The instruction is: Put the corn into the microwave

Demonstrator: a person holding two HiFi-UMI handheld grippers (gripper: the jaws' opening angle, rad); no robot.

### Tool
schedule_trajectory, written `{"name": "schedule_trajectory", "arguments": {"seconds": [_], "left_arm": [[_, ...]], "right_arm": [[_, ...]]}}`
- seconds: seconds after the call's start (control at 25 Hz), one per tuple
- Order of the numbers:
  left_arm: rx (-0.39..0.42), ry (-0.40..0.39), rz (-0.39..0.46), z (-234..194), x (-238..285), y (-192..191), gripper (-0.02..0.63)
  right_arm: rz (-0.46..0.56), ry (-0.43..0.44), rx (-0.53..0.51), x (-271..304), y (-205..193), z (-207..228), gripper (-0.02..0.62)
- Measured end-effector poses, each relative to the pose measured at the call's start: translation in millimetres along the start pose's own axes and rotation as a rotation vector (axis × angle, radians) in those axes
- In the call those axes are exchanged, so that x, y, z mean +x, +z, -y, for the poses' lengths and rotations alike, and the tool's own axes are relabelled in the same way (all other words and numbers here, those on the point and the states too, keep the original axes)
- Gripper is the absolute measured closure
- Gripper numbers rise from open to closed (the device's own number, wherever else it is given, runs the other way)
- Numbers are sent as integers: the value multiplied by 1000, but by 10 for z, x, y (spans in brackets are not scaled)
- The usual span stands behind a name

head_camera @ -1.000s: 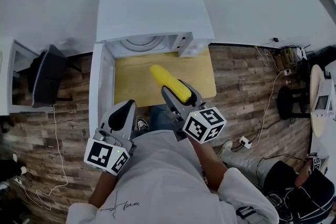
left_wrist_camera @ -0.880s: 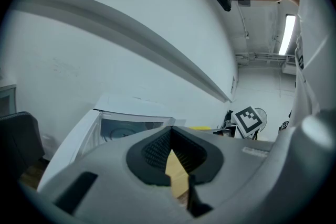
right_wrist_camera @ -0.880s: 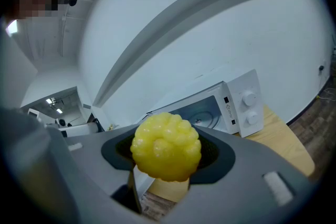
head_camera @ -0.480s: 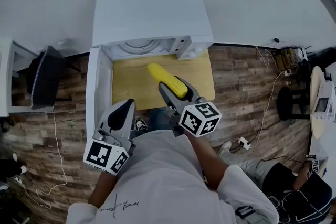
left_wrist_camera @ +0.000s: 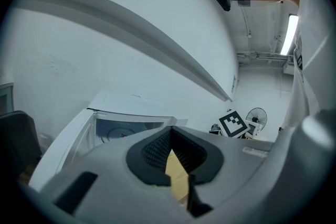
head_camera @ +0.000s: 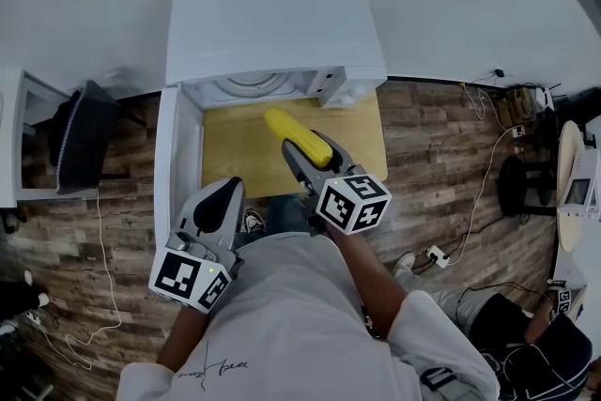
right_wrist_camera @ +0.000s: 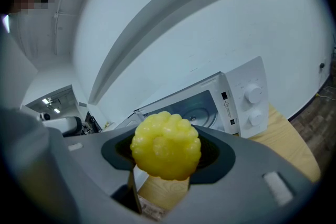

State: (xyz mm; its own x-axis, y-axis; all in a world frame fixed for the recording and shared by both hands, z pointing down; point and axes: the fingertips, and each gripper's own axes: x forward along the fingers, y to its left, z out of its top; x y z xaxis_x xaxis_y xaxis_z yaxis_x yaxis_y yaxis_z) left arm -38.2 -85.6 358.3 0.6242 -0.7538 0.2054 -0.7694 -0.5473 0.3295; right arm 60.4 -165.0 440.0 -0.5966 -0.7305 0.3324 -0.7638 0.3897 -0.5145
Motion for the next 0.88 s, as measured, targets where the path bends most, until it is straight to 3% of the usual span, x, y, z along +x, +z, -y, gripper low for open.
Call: {"name": "schedule_trajectory", "arguments": {"seconds": [0.88], "left_arm": [[-36,93,-11,-451,-84,37,618]], "right_arm": [[-97,-34,-55,751,-153,256,334]]}}
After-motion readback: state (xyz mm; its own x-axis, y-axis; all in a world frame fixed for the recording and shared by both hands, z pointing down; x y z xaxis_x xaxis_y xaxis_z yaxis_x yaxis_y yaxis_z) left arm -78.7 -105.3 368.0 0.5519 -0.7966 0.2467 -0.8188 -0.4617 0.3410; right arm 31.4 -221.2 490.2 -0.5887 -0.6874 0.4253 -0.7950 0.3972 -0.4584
